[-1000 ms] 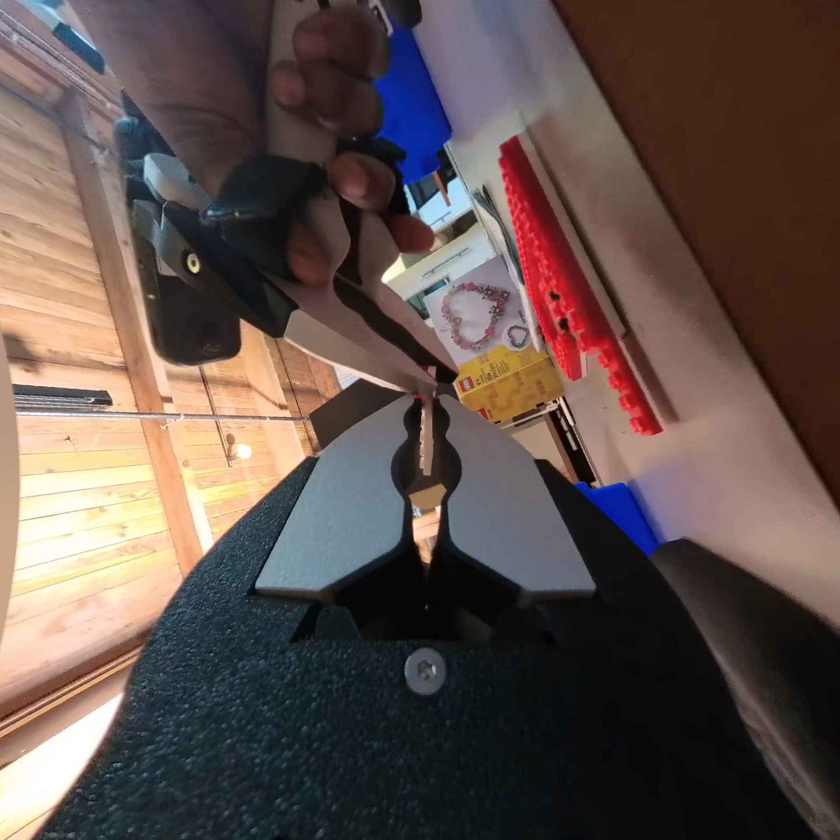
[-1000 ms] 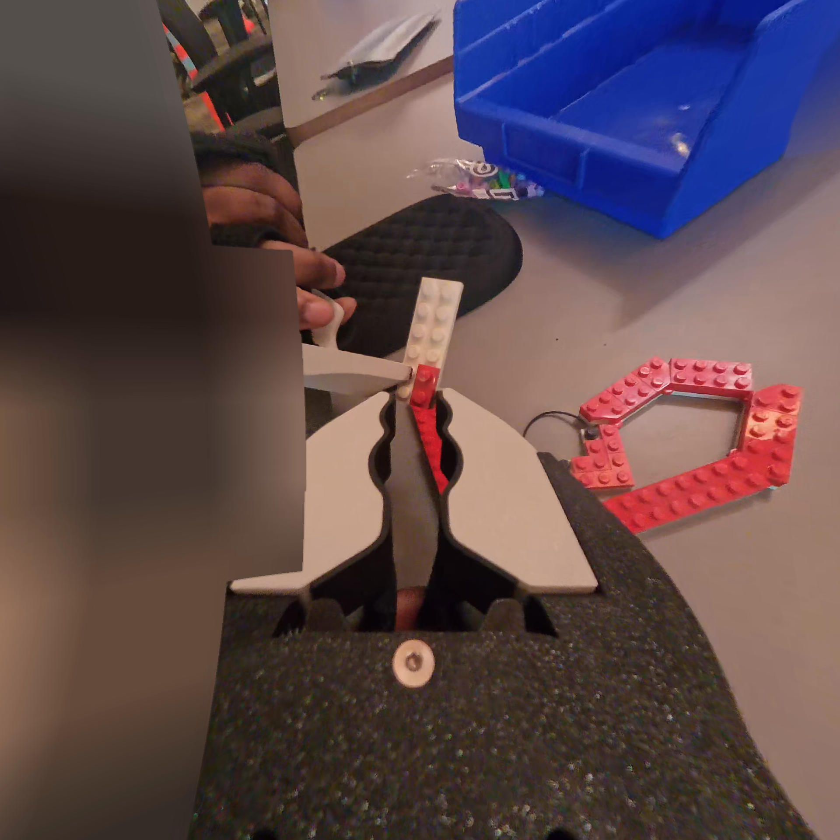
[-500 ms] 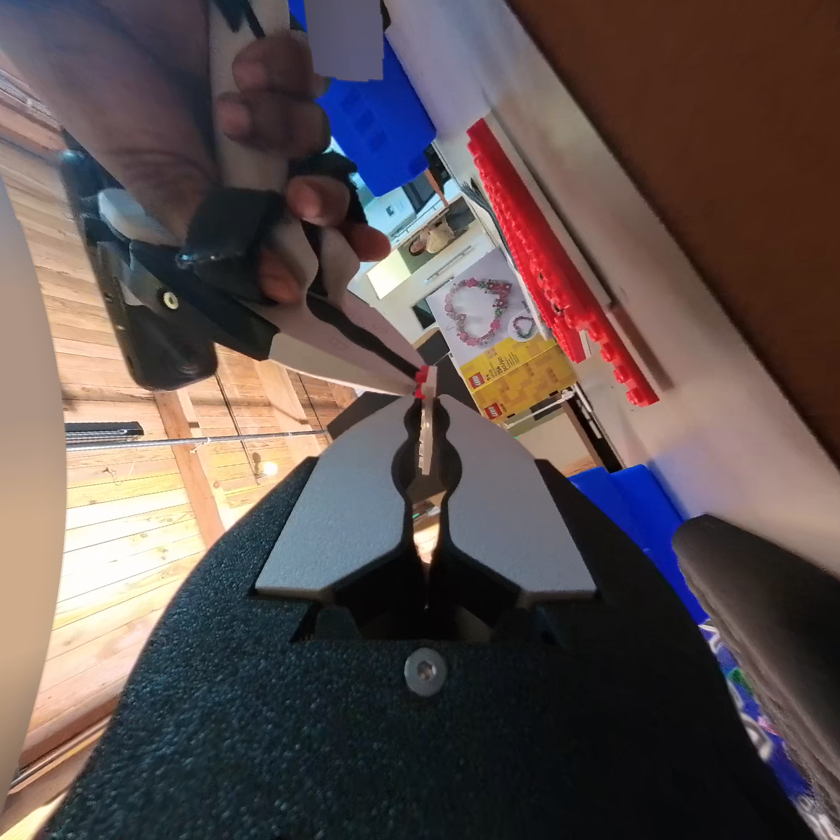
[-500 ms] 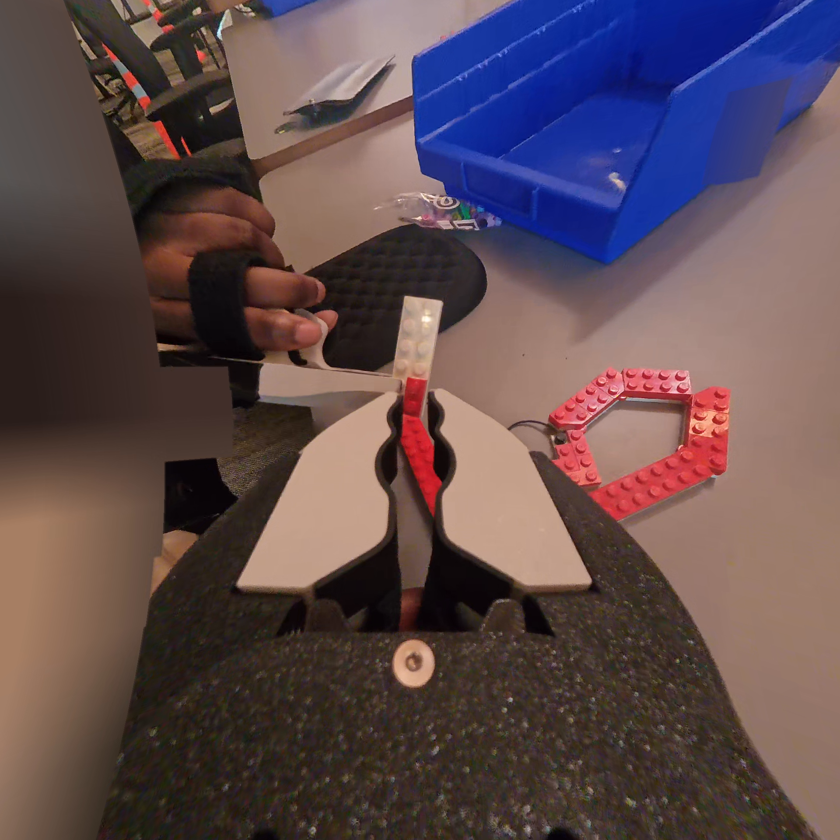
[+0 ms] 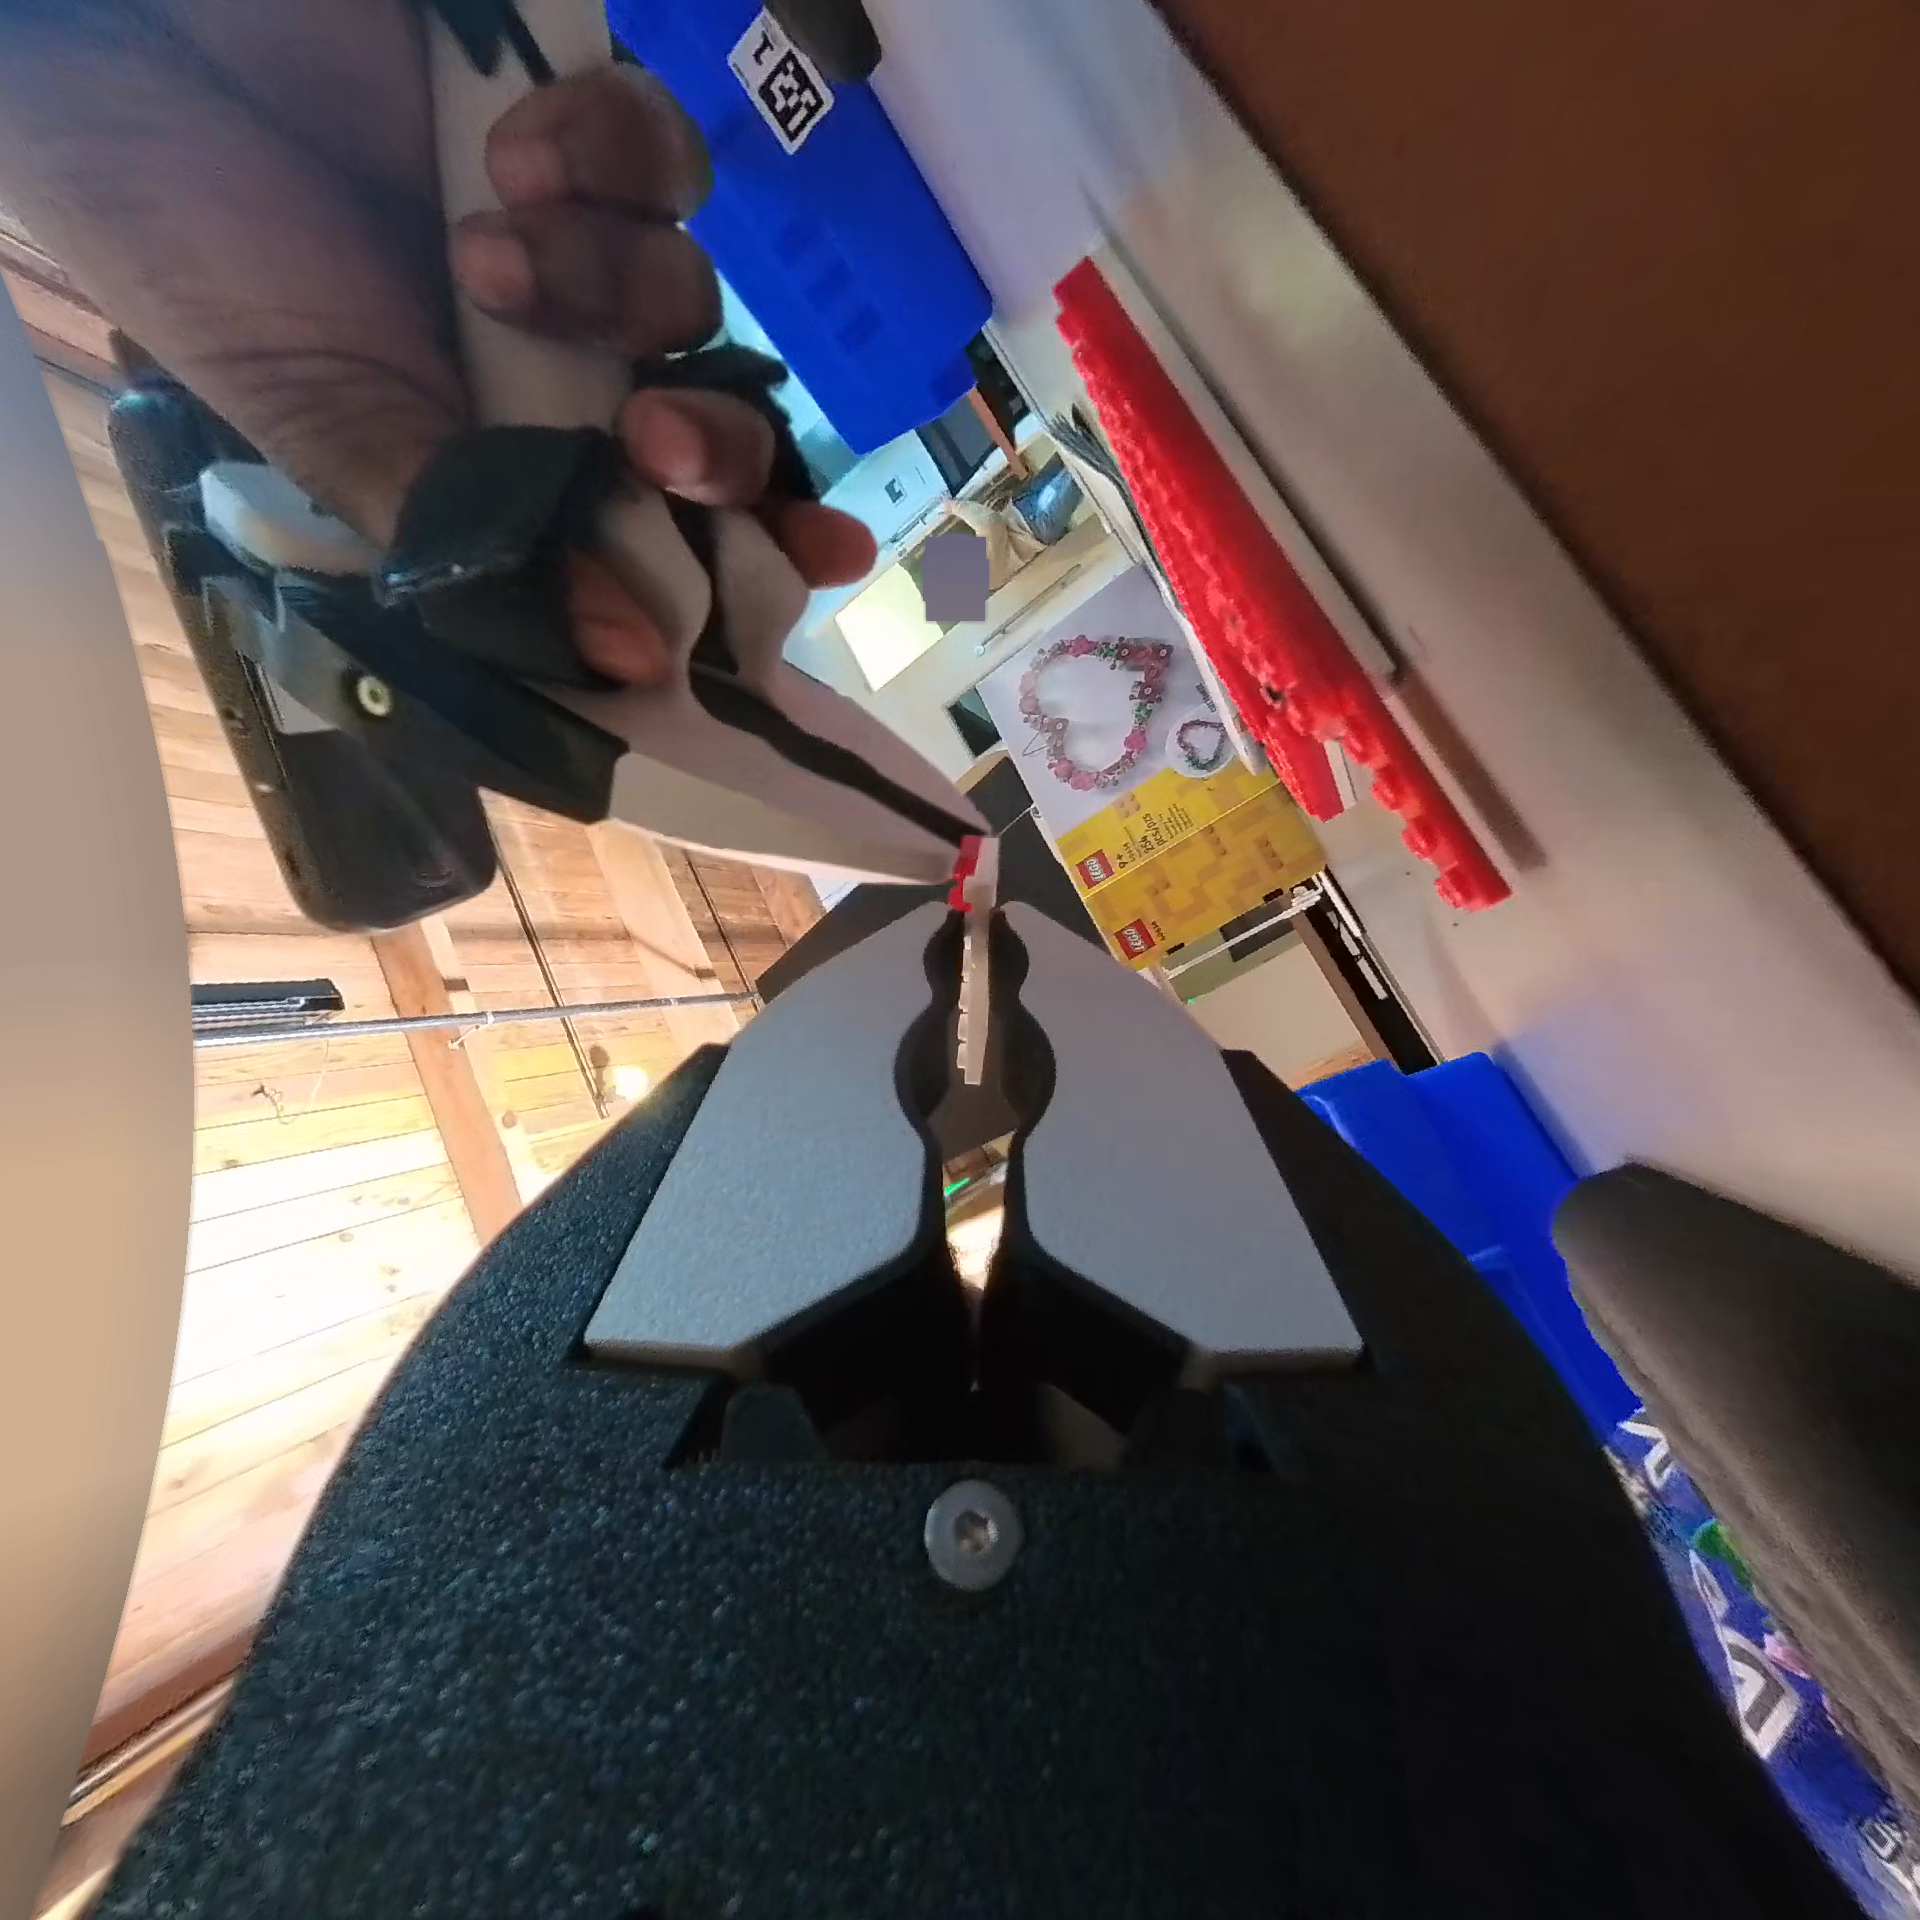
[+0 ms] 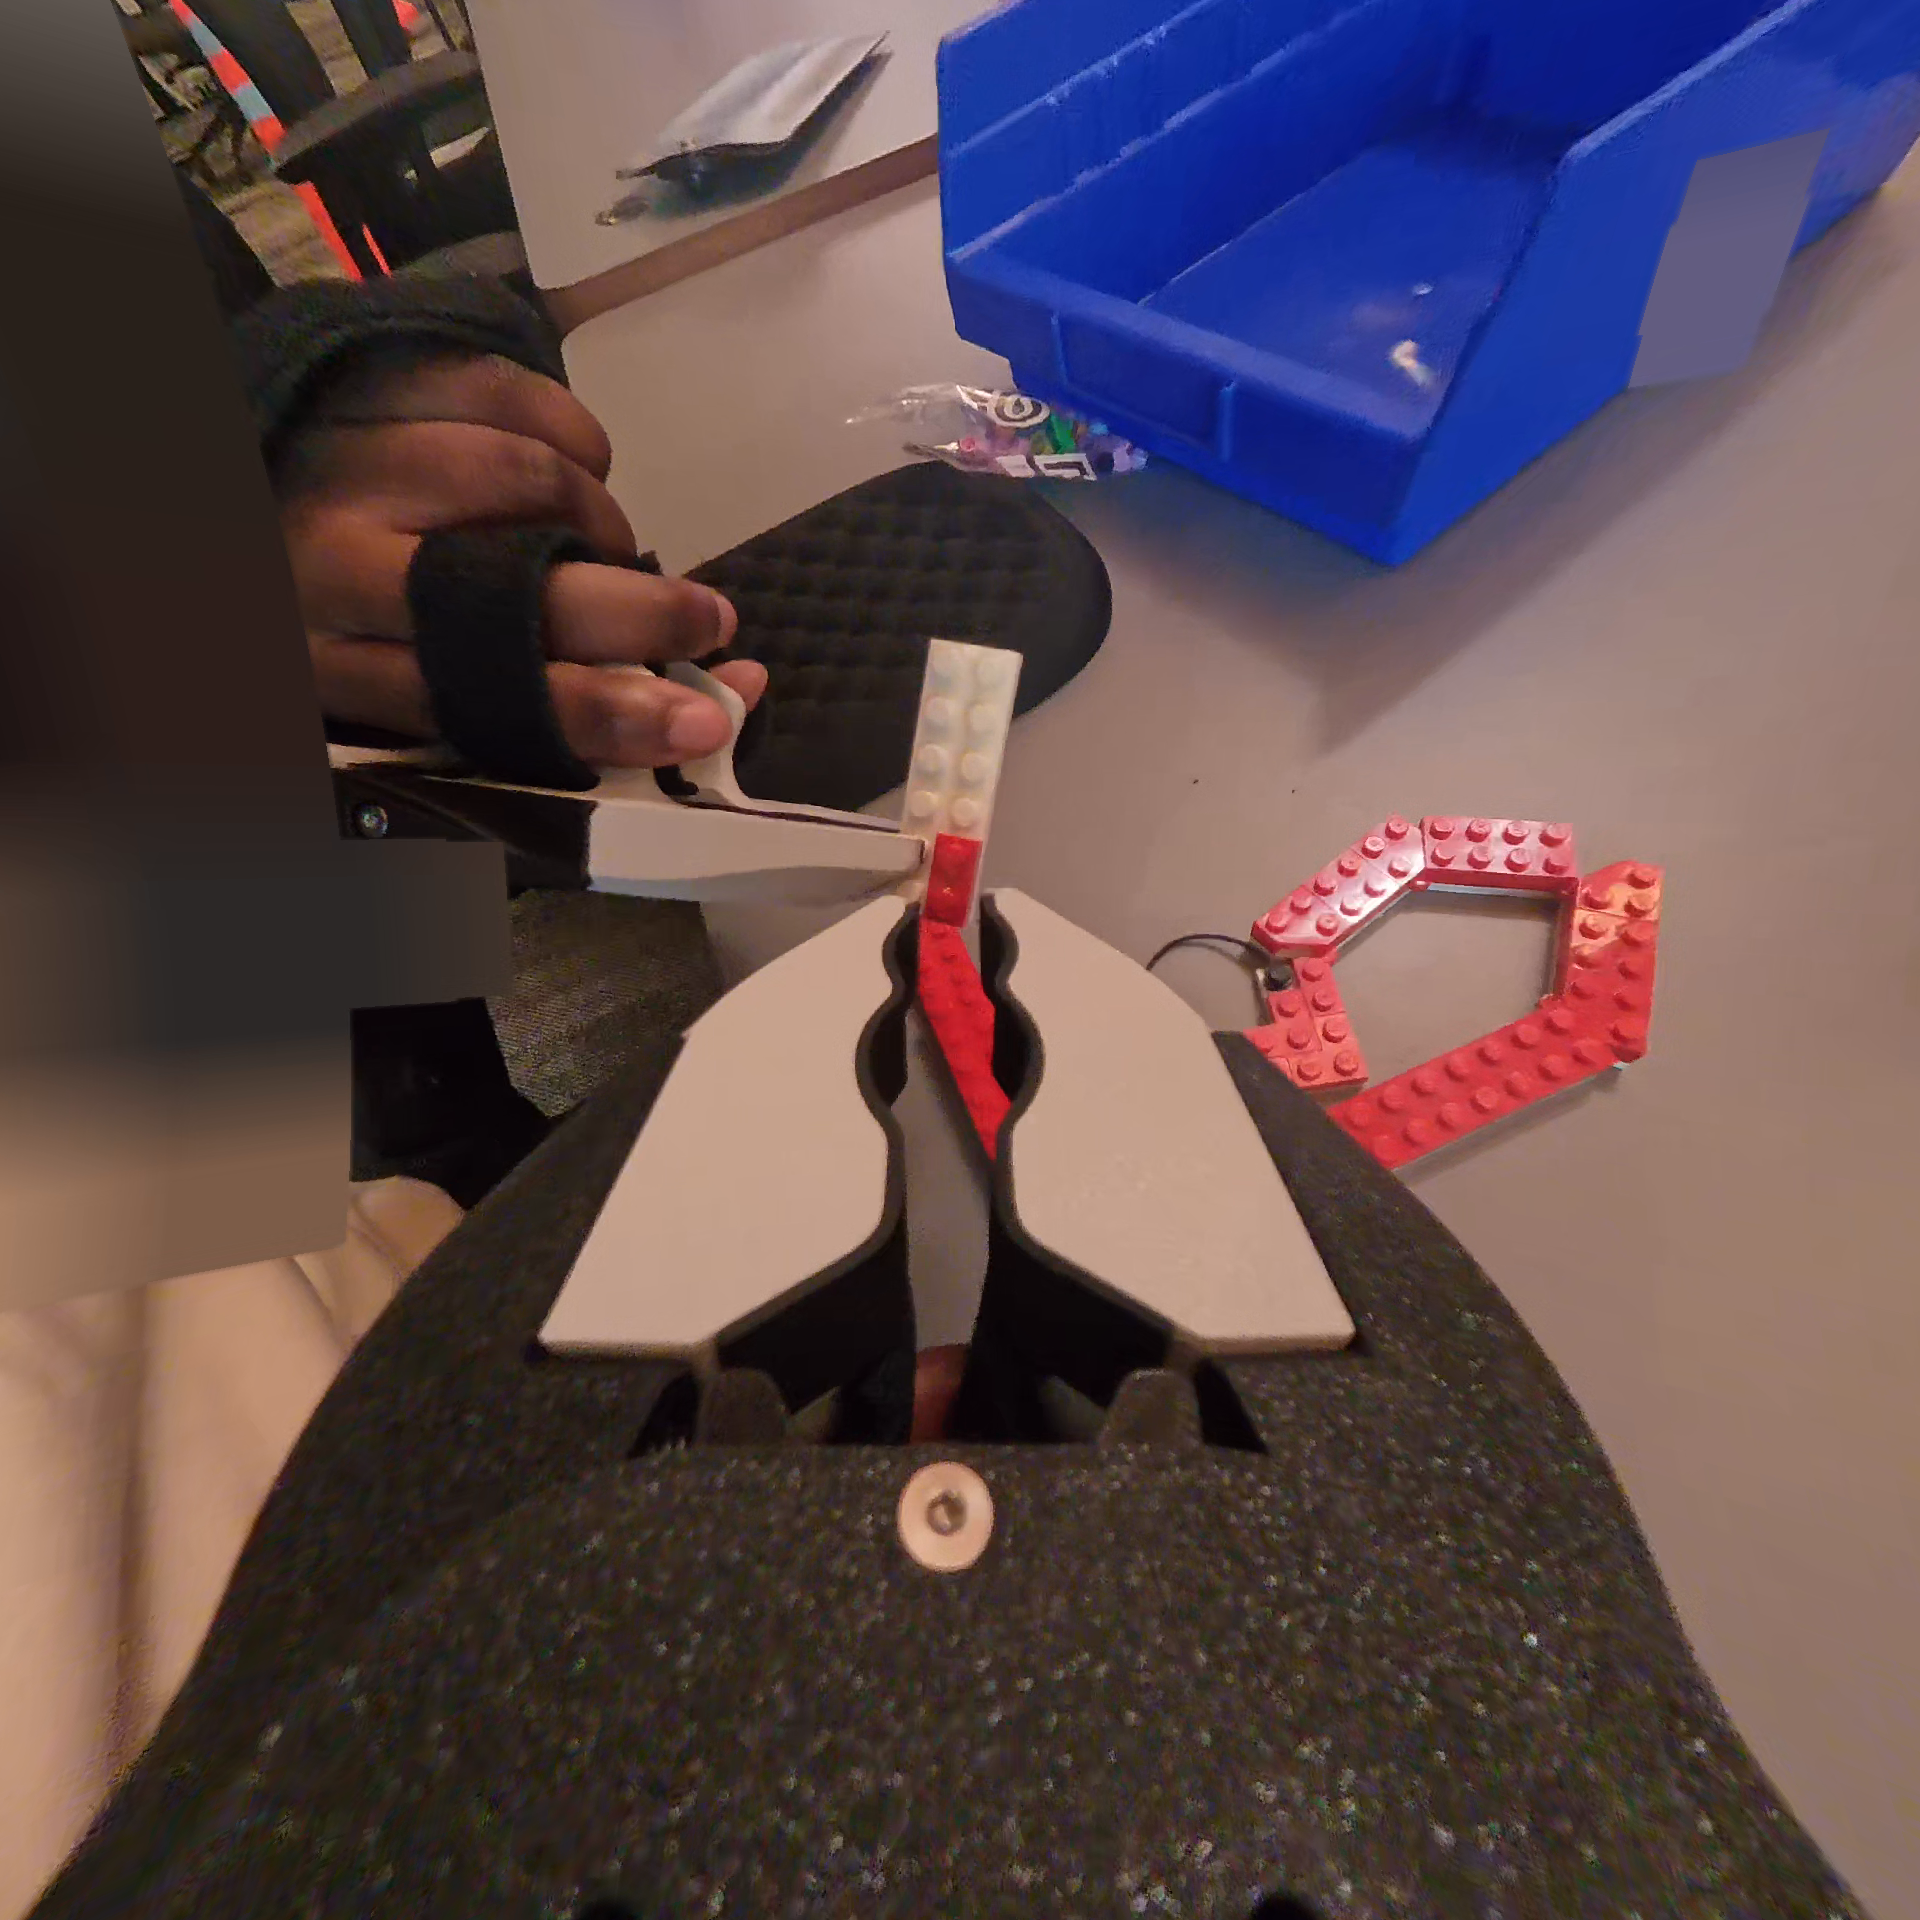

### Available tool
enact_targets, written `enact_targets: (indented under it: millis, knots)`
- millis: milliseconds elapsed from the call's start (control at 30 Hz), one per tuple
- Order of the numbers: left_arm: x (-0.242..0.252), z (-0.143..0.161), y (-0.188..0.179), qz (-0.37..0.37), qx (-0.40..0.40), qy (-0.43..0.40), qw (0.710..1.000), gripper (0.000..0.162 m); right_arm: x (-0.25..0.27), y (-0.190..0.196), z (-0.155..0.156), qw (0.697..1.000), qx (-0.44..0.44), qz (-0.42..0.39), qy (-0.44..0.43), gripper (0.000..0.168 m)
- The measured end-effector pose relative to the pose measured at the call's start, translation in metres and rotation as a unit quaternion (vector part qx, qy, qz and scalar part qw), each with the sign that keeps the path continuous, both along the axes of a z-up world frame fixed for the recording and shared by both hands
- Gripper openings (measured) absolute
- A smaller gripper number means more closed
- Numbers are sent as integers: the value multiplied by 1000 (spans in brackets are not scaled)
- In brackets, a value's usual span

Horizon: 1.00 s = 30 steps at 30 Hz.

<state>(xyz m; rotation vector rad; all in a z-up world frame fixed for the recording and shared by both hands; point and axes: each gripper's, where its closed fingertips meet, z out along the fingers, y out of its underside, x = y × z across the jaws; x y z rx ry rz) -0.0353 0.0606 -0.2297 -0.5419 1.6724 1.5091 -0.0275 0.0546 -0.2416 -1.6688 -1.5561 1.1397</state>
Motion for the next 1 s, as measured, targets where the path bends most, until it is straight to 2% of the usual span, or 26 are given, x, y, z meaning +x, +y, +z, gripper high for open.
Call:
enact_targets:
  millis: [367,467,567,633,733,833,867,900,1000]
  knots:
    - [3,-1,-1,2,-10,-4,1000,4,-1,-1,-4,999,34,-6,-18,8]
    - [2,-5,0,15,-32,-22,999,4,-2,1,-6,993,114,2,-9,7]
    - [1,-7,-1,31,-63,-68,995,3,-2,3,-1,981,190,-7,45,4]
    - [6,-21,-7,36,-108,-88,990,4,-1,7,5,971,223,-22,78,0]
    - [-3,-24,-4,57,-77,-74,993,4,0,5,1,979,194,3,65,0]
    - [-12,-22,-1,60,-61,-51,995,4,3,-3,-8,994,76,60,42,2]
    - [-10,-22,-2,53,-57,-37,996,4,3,-6,-7,996,37,71,41,16]
    - [-7,-21,-3,45,-55,-31,997,4,2,-8,-6,996,17,80,40,15]
    - [-4,-20,-5,35,-52,-24,998,4,-1,-1,-6,995,47,77,31,10]
